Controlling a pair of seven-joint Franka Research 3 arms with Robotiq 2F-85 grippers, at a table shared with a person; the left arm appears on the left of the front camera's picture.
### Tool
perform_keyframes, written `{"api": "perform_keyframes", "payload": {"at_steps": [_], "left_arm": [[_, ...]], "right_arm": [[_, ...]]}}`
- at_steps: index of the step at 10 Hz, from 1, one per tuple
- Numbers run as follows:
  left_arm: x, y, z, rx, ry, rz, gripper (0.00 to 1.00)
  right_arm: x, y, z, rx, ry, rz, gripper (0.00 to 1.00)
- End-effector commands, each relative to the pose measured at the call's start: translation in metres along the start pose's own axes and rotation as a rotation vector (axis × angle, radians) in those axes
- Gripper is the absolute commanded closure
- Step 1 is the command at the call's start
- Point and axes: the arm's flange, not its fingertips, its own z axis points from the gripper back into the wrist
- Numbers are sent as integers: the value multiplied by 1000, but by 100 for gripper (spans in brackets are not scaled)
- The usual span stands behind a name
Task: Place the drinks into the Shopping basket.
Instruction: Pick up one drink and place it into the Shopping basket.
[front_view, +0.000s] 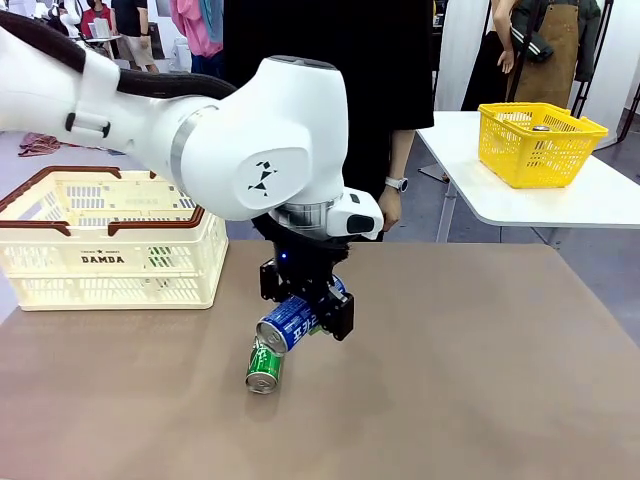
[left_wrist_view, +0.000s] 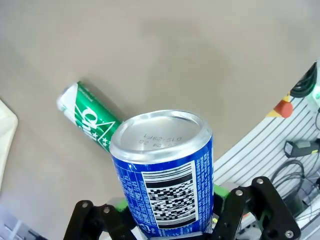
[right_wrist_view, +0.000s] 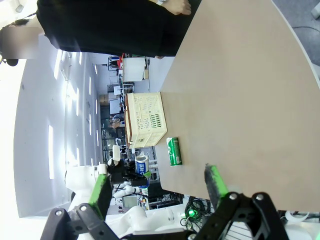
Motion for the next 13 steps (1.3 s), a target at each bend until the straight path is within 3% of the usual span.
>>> {"api": "perform_keyframes", "payload": {"at_steps": [1,2,3,4,5,7,9,10,11,12,13], "left_arm": [[3,2,10,18,-4,12,100],[0,0,0,0,0,0,100],[-7,42,29,46,-138,78,100],[-23,107,60,111,-275,277,100],[-44,171,84,66,-343,418,100],[-71,287,114,35,-359,612,100],[-81,376,114,80,-309,744,100],[-89,407,108,58,-280,749,100],[-99,431,102,87,-237,955,100],[-117,410,108,74,-317,767,100],[-117,410,108,74,-317,767,100]], "right_arm": [[0,2,0,5,-1,10,0],[0,2,0,5,-1,10,0],[0,2,0,5,-1,10,0],[0,2,0,5,-1,10,0],[0,2,0,5,-1,10,0],[0,2,0,5,-1,10,0],[0,2,0,5,-1,10,0],[0,2,0,5,-1,10,0],[0,2,0,5,-1,10,0],[0,2,0,5,-1,10,0],[0,2,0,5,-1,10,0]]}}
